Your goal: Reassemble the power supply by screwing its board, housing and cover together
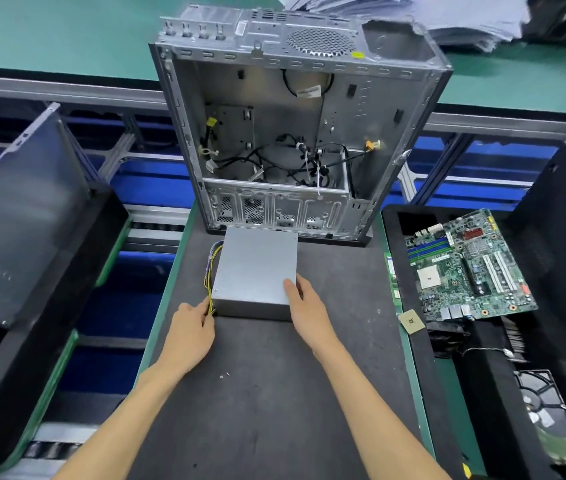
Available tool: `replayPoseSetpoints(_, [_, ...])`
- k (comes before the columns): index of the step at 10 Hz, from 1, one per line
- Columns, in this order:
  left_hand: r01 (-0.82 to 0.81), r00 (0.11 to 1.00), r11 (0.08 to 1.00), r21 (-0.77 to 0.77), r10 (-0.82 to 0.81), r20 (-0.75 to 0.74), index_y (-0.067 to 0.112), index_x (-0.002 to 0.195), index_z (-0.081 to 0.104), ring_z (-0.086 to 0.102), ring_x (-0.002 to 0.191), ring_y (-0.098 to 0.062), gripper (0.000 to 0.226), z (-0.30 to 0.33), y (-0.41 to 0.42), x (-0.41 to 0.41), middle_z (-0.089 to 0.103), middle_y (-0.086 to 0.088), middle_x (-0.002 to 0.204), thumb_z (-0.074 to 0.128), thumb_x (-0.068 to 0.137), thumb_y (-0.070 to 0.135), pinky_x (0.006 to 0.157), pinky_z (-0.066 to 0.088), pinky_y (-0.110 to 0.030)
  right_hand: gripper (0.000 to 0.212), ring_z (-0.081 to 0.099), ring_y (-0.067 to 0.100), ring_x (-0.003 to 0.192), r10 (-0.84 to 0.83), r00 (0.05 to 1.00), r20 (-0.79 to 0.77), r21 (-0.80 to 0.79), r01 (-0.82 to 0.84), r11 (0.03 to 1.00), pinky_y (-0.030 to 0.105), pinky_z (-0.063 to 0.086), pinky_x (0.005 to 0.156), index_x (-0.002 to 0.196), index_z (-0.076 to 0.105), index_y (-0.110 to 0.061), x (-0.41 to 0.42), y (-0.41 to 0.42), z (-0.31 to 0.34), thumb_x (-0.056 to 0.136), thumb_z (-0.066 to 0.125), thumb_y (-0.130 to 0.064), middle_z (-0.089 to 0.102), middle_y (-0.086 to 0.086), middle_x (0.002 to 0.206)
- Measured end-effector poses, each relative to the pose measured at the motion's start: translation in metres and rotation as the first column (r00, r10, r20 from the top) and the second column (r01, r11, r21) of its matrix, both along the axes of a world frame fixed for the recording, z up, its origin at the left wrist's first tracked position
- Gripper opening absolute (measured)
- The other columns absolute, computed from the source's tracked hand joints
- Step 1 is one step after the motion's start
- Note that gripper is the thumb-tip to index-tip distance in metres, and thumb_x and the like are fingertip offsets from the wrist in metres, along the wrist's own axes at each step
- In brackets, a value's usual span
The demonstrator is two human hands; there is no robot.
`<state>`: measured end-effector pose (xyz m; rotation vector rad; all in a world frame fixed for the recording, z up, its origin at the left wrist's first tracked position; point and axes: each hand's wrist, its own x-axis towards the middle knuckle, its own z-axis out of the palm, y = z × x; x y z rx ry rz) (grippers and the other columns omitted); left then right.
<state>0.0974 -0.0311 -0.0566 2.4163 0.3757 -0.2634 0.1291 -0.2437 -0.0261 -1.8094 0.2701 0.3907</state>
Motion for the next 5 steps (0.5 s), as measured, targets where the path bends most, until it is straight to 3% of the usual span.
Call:
replayPoseSetpoints(1, [0.009,1.0,1.0,0.01,-0.009,-0.012,0.028,0.084,0.05,0.056,0.078,-0.026,0.024,0.006,-0.004,-0.004,0.048,-0.007,0.09,0.042,0.104,0.019,0.061,0.036,-0.025,0.05,0.045,0.001,0.122,0.014,1.0,-0.005,-0.037,-0.014,0.999,0.02,0.032,0.098,0.153,0.043,-0.027,-0.01,-0.008,-0.002,0.107,0.041,-0.046,0.053,-0.013,0.141])
replayPoseSetpoints(2, [-0.033,0.997,0.998,0.056,0.028,0.075,0.02,0.114,0.061,0.058,0.091,-0.027,0.018,0.014,-0.003,-0.009,0.057,-0.006,0.097,0.048,0.102,0.02,0.077,0.047,-0.039,0.042,0.053,0.001,0.115,0.001,1.0,-0.005,-0.038,-0.001,0.999,0.012,0.037,0.087,0.145,0.051,-0.03,-0.027,-0.016,-0.004,0.107,0.044,-0.045,0.058,-0.017,0.128])
replayPoseSetpoints(3, [-0.071,0.984,0.995,0.064,0.059,0.168,0.015,0.122,0.062,0.056,0.103,-0.028,0.024,0.024,-0.008,-0.015,0.059,-0.008,0.112,0.053,0.1,0.019,0.093,0.046,-0.047,0.03,0.058,-0.003,0.109,-0.045,0.999,-0.011,-0.057,0.044,0.997,0.007,0.04,0.076,0.134,0.055,-0.035,-0.047,-0.03,-0.011,0.107,0.044,-0.04,0.062,-0.016,0.118])
replayPoseSetpoints(4, [-0.084,0.97,0.996,0.0,0.082,0.23,0.017,0.122,0.063,0.056,0.108,-0.024,0.025,0.036,-0.017,-0.024,0.062,-0.001,0.117,0.054,0.099,0.018,0.097,0.043,-0.044,0.024,0.059,-0.008,0.103,-0.086,0.996,-0.028,-0.086,0.084,0.993,0.006,0.041,0.071,0.127,0.057,-0.039,-0.072,-0.048,-0.017,0.106,0.046,-0.038,0.065,-0.014,0.114])
replayPoseSetpoints(5, [-0.079,0.954,0.994,0.076,0.054,0.297,0.018,0.126,0.062,0.053,0.116,-0.024,0.031,0.038,-0.019,-0.037,0.061,0.001,0.122,0.056,0.096,0.015,0.101,0.036,-0.043,0.018,0.064,-0.002,0.1,-0.133,0.991,-0.023,-0.08,0.131,0.988,0.009,0.042,0.073,0.118,0.06,-0.041,-0.097,-0.063,-0.026,0.105,0.05,-0.034,0.067,-0.013,0.108])
